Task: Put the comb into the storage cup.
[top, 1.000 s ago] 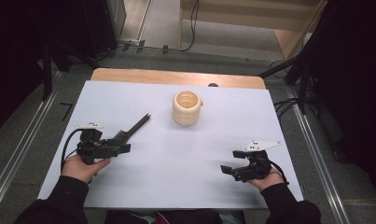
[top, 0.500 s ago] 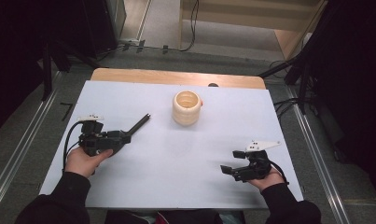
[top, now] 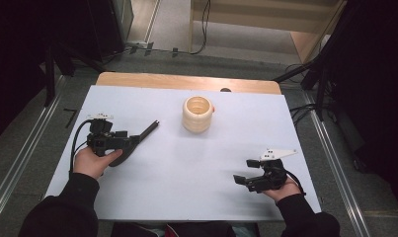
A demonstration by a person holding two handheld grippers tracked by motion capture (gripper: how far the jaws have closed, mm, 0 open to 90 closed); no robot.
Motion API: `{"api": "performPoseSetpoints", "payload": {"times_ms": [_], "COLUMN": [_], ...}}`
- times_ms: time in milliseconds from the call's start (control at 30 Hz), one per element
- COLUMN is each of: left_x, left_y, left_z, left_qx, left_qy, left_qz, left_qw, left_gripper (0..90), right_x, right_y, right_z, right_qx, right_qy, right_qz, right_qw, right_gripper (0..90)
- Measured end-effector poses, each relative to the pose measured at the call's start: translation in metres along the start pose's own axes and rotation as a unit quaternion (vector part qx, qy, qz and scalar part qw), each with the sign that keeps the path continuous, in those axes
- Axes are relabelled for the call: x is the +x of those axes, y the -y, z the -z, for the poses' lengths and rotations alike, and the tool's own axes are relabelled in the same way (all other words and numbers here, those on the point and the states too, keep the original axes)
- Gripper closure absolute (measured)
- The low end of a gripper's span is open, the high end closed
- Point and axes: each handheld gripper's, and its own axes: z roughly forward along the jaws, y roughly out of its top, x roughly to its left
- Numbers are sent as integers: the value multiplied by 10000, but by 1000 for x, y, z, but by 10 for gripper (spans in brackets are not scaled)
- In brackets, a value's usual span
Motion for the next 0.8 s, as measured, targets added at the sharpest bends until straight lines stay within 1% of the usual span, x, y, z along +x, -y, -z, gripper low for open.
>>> {"api": "performPoseSetpoints", "payload": {"times_ms": [100, 200, 233, 400, 467, 533, 567, 667, 700, 733, 800], "left_x": [1, 3, 4, 7, 9, 10, 12, 15, 15, 16, 17], "left_y": [-4, -7, -10, -16, -21, -22, -26, -32, -32, -36, -39], "left_z": [-3, -6, -8, -10, -11, -12, -14, -17, -17, -20, -23], "left_qx": [29, 18, 36, 0, -53, -29, -78, -156, -156, -140, -144], "left_qy": [-15, 15, -57, -113, -130, -141, -222, -213, -213, -265, -282], "left_qz": [8, 29, 11, 27, 73, 41, 51, 109, 109, 122, 117], "left_qw": [10000, 10000, 10000, 9999, 9999, 9999, 9997, 9996, 9996, 9995, 9994], "left_gripper": [315, 315, 314, 315, 315, 315, 315, 315, 315, 315, 315], "right_x": [0, 0, 0, 0, 0, 0, 0, 0, 0, 0, 0], "right_y": [0, 0, 0, 0, 0, 0, 0, 0, 0, 0, 0], "right_z": [0, 0, 0, 0, -1, -1, 0, 0, 0, 0, 0], "right_qx": [12, 15, 14, 18, 30, 28, 20, 21, 24, 22, 21], "right_qy": [-10, -13, -15, -22, -21, -22, -22, -21, -13, -16, -13], "right_qz": [-10, -10, -12, -28, -21, -20, -27, -30, -38, -44, -53], "right_qw": [10000, 10000, 10000, 10000, 10000, 10000, 10000, 10000, 10000, 10000, 10000], "right_gripper": [127, 127, 127, 127, 127, 127, 127, 127, 127, 127, 127]}}
